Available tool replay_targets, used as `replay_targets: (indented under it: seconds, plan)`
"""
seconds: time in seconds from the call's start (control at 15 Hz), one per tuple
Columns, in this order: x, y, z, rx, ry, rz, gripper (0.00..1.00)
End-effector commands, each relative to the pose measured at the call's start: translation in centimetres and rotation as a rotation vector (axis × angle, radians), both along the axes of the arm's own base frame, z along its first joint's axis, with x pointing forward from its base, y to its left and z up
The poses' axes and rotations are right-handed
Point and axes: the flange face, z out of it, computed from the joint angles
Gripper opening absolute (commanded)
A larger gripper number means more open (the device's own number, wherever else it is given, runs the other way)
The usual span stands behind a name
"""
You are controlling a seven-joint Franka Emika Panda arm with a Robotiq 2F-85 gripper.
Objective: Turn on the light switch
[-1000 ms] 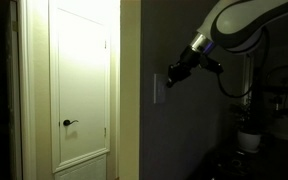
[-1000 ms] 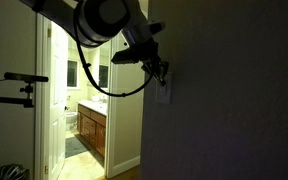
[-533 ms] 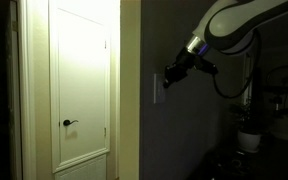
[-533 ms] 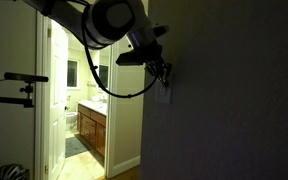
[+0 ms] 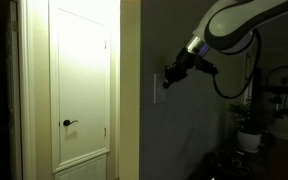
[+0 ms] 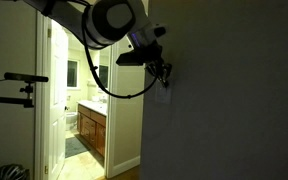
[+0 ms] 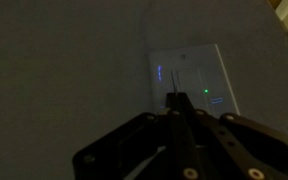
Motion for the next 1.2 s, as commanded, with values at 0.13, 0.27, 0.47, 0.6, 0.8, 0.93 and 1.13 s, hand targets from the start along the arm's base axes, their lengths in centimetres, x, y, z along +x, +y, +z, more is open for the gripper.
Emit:
replay_targets:
  seconds: [0.13, 0.27, 0.47, 0.6, 0.8, 0.93, 1.13]
  plan:
    - [0.99, -0.65, 0.11, 0.013, -0.027, -0.013, 0.06]
    - [1.02, -0.65, 0.17, 0.014, -0.029, -0.013, 0.06]
    - [0.99, -0.73, 0.23, 0.015, -0.031, -0.014, 0.06]
    - [0.95, -0.79, 0.25, 0.015, -0.032, -0.015, 0.06]
    - [0.89, -0.83, 0.29, 0.016, -0.033, -0.016, 0.06]
    - [0.82, -0.80, 0.32, 0.016, -0.033, -0.015, 0.06]
    - [0.32, -0.63, 0.34, 0.006, -0.030, -0.007, 0.05]
